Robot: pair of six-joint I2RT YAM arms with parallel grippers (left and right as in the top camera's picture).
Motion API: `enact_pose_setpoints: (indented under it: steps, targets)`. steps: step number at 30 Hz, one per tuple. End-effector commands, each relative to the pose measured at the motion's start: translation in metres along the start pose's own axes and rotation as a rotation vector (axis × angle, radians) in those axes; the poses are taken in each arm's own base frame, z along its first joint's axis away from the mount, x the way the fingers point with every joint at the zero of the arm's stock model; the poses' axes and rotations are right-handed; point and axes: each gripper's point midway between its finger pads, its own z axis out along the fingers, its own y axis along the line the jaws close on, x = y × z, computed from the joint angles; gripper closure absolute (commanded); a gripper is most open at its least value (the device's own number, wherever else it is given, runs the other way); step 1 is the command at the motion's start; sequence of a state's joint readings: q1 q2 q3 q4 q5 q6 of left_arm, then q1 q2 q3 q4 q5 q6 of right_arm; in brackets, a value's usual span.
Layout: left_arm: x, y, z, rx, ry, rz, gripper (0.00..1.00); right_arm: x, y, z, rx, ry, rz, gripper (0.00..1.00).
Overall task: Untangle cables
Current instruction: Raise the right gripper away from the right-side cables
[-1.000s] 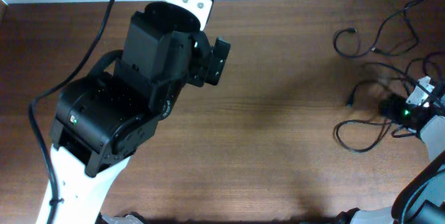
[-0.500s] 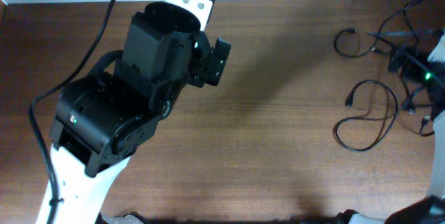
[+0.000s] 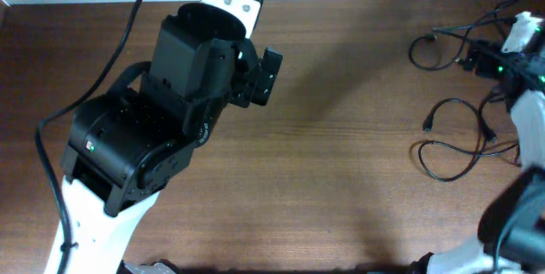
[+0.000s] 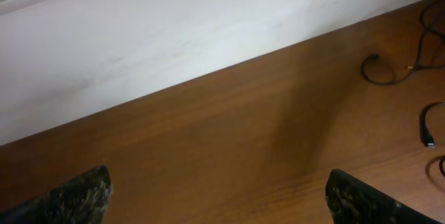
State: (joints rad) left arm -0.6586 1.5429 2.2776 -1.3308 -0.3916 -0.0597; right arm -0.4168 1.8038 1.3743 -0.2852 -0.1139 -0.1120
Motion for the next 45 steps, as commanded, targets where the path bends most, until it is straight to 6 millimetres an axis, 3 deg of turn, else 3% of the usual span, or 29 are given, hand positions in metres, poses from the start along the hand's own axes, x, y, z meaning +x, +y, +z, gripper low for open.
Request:
enact_pose_setpoints:
  steps: [1, 6, 9, 17, 18, 19, 20, 21, 22, 26, 28, 29, 33, 36, 37, 38, 43, 45]
  targets:
    - [-0.001, -0.001, 0.0, 0.008, -0.001, 0.01, 0.01, -0.024, 0.001, 0.023, 0.087, 0.005, -0.026, 0.01]
    - [0.0, -0.001, 0.0, 0.008, 0.0, 0.01, 0.01, -0.051, 0.016, 0.045, 0.08, 0.007, 0.031, 0.01]
    - [0.001, -0.001, 0.0, 0.008, 0.006, 0.012, 0.01, -0.049, 0.022, 0.057, 0.062, 0.017, 0.038, 0.01]
    - [0.002, -0.001, 0.0, 0.008, 0.009, 0.014, 0.01, 0.022, 0.029, 0.109, 0.028, 0.203, 0.12, 0.01]
    - [0.002, -0.001, 0.0, 0.008, 0.009, 0.014, 0.01, 0.026, 0.03, 0.111, 0.025, 0.213, 0.12, 0.05]
    - [0.002, -0.001, 0.0, 0.008, 0.009, 0.014, 0.01, 0.028, 0.03, 0.112, 0.024, 0.219, 0.122, 0.21]
    - [0.002, -0.001, 0.0, 0.008, 0.01, 0.014, 0.01, 0.029, 0.03, 0.112, 0.026, 0.223, 0.125, 0.85]
    - [0.002, -0.001, 0.0, 0.008, 0.01, 0.014, 0.01, 0.029, 0.03, 0.111, 0.028, 0.225, 0.141, 0.96]
    - [0.002, -0.001, 0.0, 0.008, 0.01, 0.014, 0.01, 0.026, 0.029, 0.108, 0.028, 0.227, 0.156, 0.96]
    - [0.002, -0.001, 0.0, 0.008, 0.01, 0.014, 0.01, -0.012, 0.027, 0.083, 0.023, 0.212, 0.154, 0.96]
    - [0.002, -0.001, 0.0, 0.008, 0.01, 0.014, 0.01, -0.049, 0.033, 0.06, -0.02, 0.17, 0.137, 0.96]
    - [0.003, -0.001, 0.0, 0.007, 0.013, 0.016, 0.01, -0.077, 0.042, 0.04, -0.07, 0.13, 0.119, 0.96]
    - [0.004, -0.001, 0.0, 0.008, 0.017, 0.017, 0.01, -0.14, 0.041, -0.01, -0.076, -0.003, 0.108, 0.96]
    - [0.007, 0.0, 0.0, 0.007, 0.031, 0.023, 0.01, -0.152, 0.042, -0.019, -0.08, -0.036, 0.08, 0.96]
    - [0.009, 0.0, 0.0, 0.006, 0.037, 0.025, 0.01, -0.146, 0.048, -0.017, -0.114, -0.015, 0.082, 0.56]
    - [0.01, 0.0, 0.0, 0.006, 0.042, 0.027, 0.01, -0.143, 0.051, -0.016, -0.13, -0.003, 0.083, 0.23]
    - [0.012, 0.001, 0.0, 0.002, 0.048, 0.03, 0.01, -0.142, 0.048, -0.012, -0.123, -0.004, 0.096, 0.07]
    - [0.011, 0.001, 0.0, 0.001, 0.047, 0.03, 0.01, -0.135, 0.041, 0.004, -0.079, 0.013, 0.122, 0.02]
